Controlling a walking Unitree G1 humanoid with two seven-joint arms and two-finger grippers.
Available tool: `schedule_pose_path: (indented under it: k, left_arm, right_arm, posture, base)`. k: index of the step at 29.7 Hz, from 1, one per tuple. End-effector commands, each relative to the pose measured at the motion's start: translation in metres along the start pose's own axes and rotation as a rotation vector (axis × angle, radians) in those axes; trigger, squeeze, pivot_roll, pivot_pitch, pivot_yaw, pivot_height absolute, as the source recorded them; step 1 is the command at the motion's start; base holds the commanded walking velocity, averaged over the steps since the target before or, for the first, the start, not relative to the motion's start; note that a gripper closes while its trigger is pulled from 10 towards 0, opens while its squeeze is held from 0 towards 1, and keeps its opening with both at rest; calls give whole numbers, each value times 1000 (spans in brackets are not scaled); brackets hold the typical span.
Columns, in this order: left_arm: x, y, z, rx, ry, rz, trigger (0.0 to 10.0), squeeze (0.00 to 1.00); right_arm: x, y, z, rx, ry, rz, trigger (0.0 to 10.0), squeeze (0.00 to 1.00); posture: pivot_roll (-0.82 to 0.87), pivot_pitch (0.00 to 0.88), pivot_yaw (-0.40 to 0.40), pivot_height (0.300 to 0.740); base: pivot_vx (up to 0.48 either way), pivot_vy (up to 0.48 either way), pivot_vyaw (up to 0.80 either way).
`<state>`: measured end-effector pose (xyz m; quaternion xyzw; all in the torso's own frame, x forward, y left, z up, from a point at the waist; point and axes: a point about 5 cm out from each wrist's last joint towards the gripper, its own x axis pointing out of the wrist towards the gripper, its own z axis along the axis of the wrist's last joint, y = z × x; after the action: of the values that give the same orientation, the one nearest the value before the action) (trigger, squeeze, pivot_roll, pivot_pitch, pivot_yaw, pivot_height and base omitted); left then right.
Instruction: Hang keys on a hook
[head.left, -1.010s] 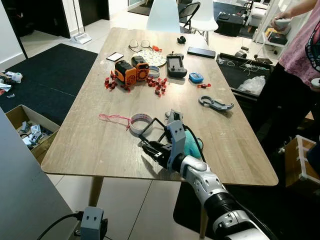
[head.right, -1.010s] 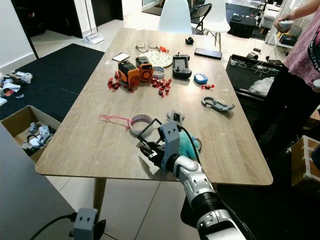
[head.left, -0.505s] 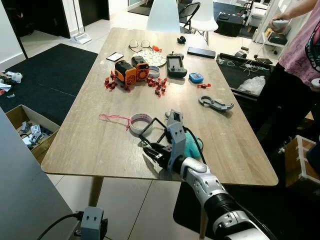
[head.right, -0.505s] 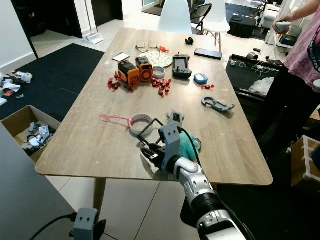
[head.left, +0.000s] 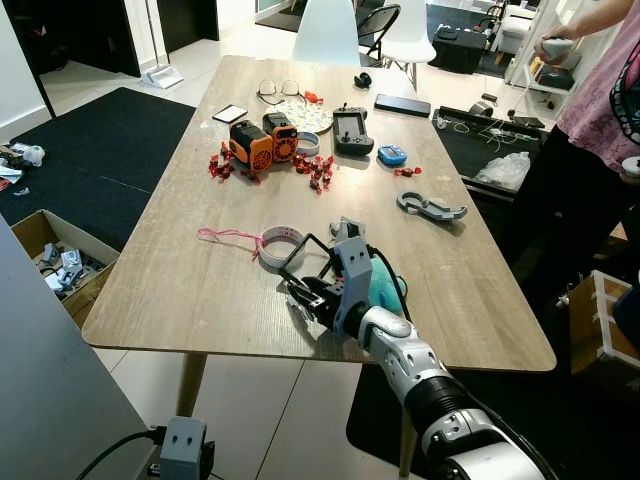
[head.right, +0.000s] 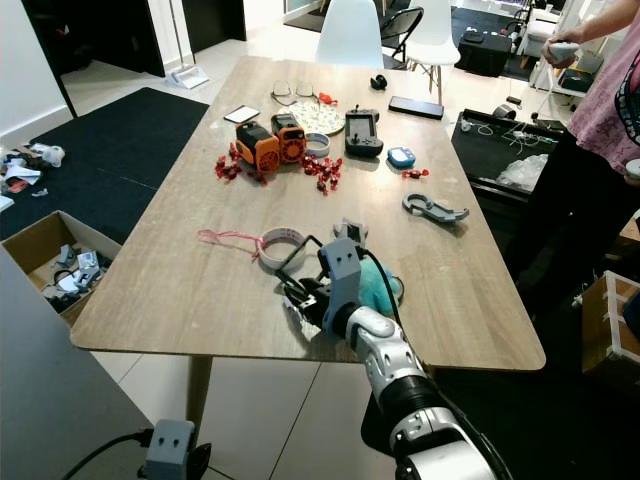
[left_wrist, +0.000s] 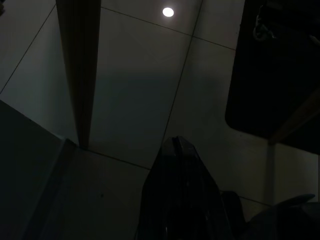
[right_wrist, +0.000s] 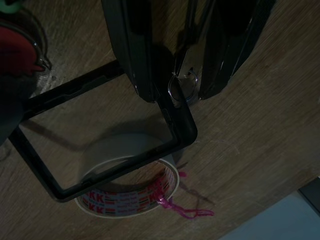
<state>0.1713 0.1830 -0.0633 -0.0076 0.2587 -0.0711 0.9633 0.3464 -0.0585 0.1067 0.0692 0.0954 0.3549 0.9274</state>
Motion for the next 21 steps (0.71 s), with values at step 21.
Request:
schedule_pose_path:
  k: [21]
  left_arm:
    - [-3,0,-5,7,21,-1,10000,0]
  right_arm:
    - [-4,-5,-11,-5,35,-19,10000,0]
  posture:
    - [69,101,-75,740]
  base:
    - [0,0,0]
